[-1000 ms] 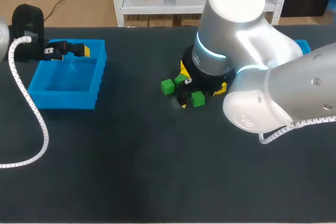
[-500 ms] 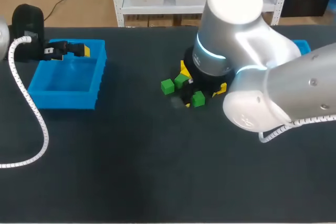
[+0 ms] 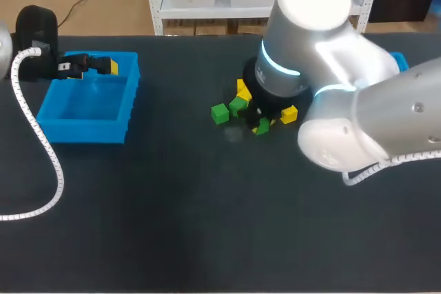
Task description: Put the green cubes in the right bin and the yellow cubes in the left bin.
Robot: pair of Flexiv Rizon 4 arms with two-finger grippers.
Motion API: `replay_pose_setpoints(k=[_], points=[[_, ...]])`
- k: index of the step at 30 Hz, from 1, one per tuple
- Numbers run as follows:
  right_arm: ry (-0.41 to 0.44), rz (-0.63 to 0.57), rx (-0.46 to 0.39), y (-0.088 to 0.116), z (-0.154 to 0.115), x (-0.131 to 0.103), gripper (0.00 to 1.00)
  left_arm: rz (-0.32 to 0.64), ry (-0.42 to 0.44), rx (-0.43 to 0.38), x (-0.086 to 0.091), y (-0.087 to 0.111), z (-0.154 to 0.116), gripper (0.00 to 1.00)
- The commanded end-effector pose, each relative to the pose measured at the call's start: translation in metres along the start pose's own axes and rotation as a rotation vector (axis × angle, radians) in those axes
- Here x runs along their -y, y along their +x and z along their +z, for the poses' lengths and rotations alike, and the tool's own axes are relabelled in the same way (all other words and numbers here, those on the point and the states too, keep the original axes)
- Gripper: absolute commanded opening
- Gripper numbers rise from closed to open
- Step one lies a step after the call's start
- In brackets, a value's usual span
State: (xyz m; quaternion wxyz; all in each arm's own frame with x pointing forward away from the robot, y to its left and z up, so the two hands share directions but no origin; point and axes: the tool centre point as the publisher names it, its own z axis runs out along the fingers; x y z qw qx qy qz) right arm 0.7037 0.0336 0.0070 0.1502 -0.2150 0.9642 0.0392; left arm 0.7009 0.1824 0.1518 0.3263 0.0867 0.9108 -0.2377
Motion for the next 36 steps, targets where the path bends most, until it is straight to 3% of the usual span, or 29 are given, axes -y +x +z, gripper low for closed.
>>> replay_pose_setpoints(k=[1,7,12,19,23,24,25,26,32,36], points=[[0.0,0.035,0.101,-0.002,-0.044,0.026,0.0,0.002,0.011,0.007,-0.002,0.002,0.0,1.0],[0.029,0.165,0.271,-0.012,-0.109,0.083,0.0,0.002,0.011,0.007,-0.002,0.002,0.0,1.0],[0.081,0.279,0.341,0.0,-0.138,0.133,0.0,0.002,0.011,0.007,-0.002,0.002,0.0,1.0],[0.148,0.469,0.299,0.035,-0.127,0.199,0.0,0.002,0.011,0.007,-0.002,0.002,0.0,1.0],[0.165,0.508,0.247,0.048,-0.111,0.216,0.0,0.002,0.011,0.007,-0.002,0.002,0.0,1.0],[0.166,0.514,0.238,0.049,-0.108,0.218,0.03,0.002,0.011,0.007,-0.002,0.002,0.0,1.0],[0.169,0.517,0.233,0.049,-0.105,0.219,0.45,0.002,0.011,0.007,-0.002,0.002,0.0,1.0],[0.17,0.515,0.231,0.049,-0.103,0.219,1.0,0.002,0.011,0.007,-0.002,0.002,0.0,1.0],[0.181,0.498,0.238,0.033,-0.099,0.219,1.0,0.002,0.011,0.007,-0.002,0.002,0.0,1.0],[0.14,0.409,0.268,0.004,-0.107,0.19,1.0,0.002,0.011,0.007,-0.002,0.002,0.0,1.0]])
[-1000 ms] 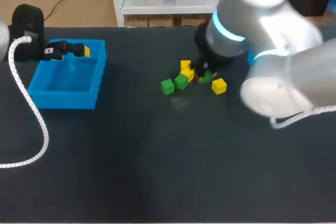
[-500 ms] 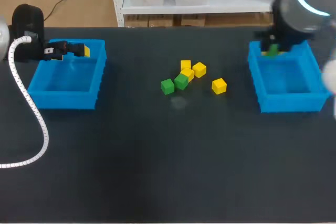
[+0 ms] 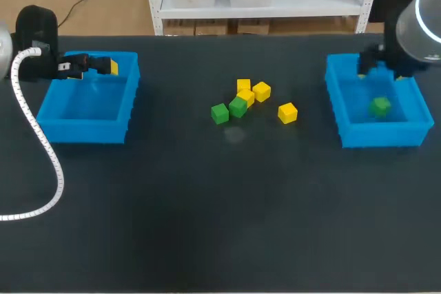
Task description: Put the green cubes in the right bin and the yellow cubes in the left bin.
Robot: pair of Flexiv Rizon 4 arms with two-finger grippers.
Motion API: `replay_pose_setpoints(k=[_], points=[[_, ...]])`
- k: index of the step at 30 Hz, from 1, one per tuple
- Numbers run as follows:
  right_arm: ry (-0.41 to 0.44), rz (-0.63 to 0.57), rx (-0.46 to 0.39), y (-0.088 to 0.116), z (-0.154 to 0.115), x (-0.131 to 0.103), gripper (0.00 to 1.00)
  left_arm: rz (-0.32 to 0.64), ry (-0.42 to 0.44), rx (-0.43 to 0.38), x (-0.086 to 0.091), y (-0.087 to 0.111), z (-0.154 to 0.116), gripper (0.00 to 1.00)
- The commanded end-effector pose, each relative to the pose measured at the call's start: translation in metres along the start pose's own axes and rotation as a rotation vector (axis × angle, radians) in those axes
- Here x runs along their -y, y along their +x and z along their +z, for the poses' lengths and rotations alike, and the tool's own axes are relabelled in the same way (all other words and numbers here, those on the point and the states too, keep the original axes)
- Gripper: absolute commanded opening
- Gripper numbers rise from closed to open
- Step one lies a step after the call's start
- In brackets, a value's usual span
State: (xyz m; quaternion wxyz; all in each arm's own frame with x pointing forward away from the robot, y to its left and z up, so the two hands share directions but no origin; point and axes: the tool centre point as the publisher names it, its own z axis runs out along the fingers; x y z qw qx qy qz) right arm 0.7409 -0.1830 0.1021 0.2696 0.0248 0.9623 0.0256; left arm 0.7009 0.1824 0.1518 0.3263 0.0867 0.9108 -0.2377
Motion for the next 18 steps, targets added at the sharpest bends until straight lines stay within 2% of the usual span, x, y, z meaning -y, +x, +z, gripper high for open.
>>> replay_pose_setpoints(k=[1,6,10,12,14,16,18], points=[[-0.039,-0.072,0.024,-0.013,0.003,-0.043,1.0,0.002,0.011,0.007,-0.002,0.002,0.0,1.0],[-0.135,-0.194,0.019,-0.018,0.0,-0.121,1.0,0.002,0.011,0.007,-0.002,0.002,0.0,1.0],[-0.199,-0.358,0.007,-0.011,0.004,-0.177,1.0,0.002,0.011,0.007,-0.002,0.002,0.0,1.0],[-0.249,-0.492,-0.016,-0.007,0.008,-0.201,1.0,0.002,0.011,0.007,-0.002,0.002,0.0,1.0],[-0.264,-0.662,-0.015,-0.002,0.01,-0.219,1.0,0.002,0.011,0.007,-0.002,0.002,0.0,1.0],[-0.317,-0.845,-0.025,0.002,0.009,-0.231,1.0,0.002,0.011,0.007,-0.002,0.002,0.0,1.0],[-0.355,-1.083,-0.041,0.008,0.006,-0.237,1.0,0.002,0.011,0.007,-0.002,0.002,0.0,1.0]])
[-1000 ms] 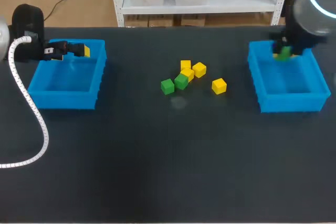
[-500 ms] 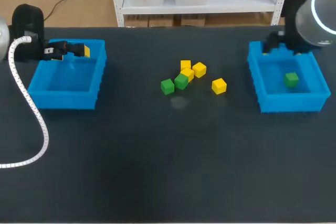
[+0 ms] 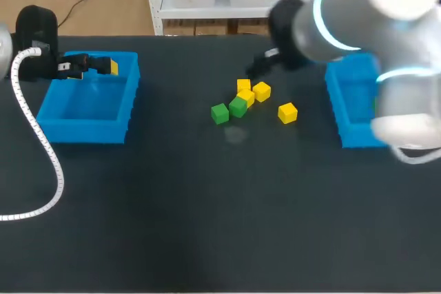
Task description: Put the green cubes in the right bin and the yellow cubes in the left bin.
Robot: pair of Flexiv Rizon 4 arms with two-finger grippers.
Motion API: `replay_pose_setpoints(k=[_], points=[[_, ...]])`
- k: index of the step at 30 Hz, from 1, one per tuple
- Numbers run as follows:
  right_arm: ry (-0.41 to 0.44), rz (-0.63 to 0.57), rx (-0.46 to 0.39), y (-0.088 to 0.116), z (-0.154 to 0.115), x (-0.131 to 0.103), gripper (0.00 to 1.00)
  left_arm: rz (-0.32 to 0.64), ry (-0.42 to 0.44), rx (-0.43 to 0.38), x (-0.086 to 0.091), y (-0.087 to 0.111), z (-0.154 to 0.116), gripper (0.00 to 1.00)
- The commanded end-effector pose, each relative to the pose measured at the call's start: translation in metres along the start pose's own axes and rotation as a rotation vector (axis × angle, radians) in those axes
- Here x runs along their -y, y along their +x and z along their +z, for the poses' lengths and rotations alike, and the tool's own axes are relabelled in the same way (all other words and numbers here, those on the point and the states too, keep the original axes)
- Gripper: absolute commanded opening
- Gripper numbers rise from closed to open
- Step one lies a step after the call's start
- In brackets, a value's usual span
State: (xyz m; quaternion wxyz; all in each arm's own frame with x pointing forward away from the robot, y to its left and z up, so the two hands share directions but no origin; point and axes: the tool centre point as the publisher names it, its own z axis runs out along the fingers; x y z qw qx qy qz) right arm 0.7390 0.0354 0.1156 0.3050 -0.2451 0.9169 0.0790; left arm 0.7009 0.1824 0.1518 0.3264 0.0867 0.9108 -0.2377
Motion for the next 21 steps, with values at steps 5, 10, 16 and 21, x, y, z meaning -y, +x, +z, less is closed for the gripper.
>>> replay_pose_setpoints(k=[5,10,16,21], points=[[-0.229,-1.018,-0.32,0.005,0.016,-0.016,1.0,0.002,0.011,0.007,-0.002,0.002,0.0,1.0],[-0.313,-1.357,-0.551,0.017,0.021,-0.011,1.0,0.002,0.011,0.007,-0.002,0.002,0.0,1.0],[-0.332,-1.635,-0.764,0.013,0.031,-0.011,1.0,0.002,0.011,0.007,-0.002,0.002,0.0,1.0],[-0.273,-1.82,-0.844,0.005,0.042,-0.017,1.0,0.002,0.011,0.007,-0.002,0.002,0.0,1.0]])
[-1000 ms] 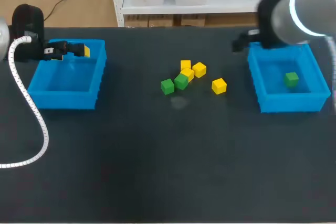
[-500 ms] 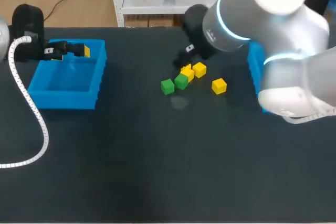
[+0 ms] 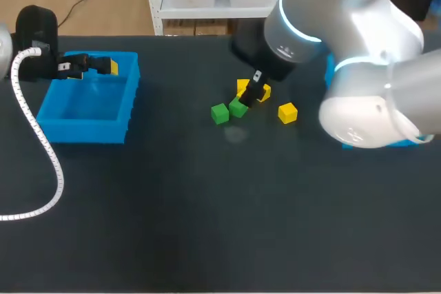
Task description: Put the green cubes in the right bin and the yellow cubes in the left bin.
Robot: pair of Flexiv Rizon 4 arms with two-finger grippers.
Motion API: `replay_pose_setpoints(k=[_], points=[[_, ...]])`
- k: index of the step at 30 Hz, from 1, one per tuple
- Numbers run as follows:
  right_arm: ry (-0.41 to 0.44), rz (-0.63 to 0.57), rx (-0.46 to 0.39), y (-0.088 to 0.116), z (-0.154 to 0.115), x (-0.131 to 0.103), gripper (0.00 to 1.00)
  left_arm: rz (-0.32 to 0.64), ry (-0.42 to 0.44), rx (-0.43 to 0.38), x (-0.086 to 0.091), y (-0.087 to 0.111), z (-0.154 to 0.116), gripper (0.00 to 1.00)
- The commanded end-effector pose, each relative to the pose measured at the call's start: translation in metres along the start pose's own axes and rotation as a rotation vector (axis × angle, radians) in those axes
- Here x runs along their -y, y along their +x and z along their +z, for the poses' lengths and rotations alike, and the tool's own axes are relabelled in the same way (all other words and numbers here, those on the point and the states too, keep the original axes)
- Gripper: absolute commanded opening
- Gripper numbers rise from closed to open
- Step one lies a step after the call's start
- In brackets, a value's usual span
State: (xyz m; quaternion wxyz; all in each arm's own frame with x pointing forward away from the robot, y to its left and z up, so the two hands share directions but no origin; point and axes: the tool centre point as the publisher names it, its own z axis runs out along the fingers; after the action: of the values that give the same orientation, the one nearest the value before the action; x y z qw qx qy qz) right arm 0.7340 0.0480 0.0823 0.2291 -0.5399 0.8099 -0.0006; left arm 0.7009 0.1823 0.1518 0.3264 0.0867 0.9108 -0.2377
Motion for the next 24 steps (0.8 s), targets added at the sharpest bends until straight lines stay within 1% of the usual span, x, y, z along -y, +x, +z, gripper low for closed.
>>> replay_pose_setpoints(k=[1,3,6,11,19,24], points=[[-0.293,-1.198,-0.641,-0.016,0.014,0.007,1.0,0.002,0.011,0.007,-0.002,0.002,0.0,1.0],[-0.287,-1.26,-0.679,-0.019,0.021,0.007,1.0,0.002,0.011,0.007,-0.002,0.002,0.0,1.0],[-0.307,-1.333,-0.723,-0.02,0.034,0.003,1.0,0.002,0.011,0.007,-0.002,0.002,0.0,1.0],[-0.35,-1.392,-0.756,-0.021,0.055,-0.003,1.0,0.002,0.011,0.007,-0.002,0.002,0.0,1.0],[-0.43,-1.399,-0.729,-0.034,0.066,-0.005,1.0,0.002,0.011,0.007,-0.002,0.002,0.0,1.0],[-0.473,-1.388,-0.701,-0.031,0.069,-0.009,1.0,0.002,0.011,0.007,-0.002,0.002,0.0,1.0]])
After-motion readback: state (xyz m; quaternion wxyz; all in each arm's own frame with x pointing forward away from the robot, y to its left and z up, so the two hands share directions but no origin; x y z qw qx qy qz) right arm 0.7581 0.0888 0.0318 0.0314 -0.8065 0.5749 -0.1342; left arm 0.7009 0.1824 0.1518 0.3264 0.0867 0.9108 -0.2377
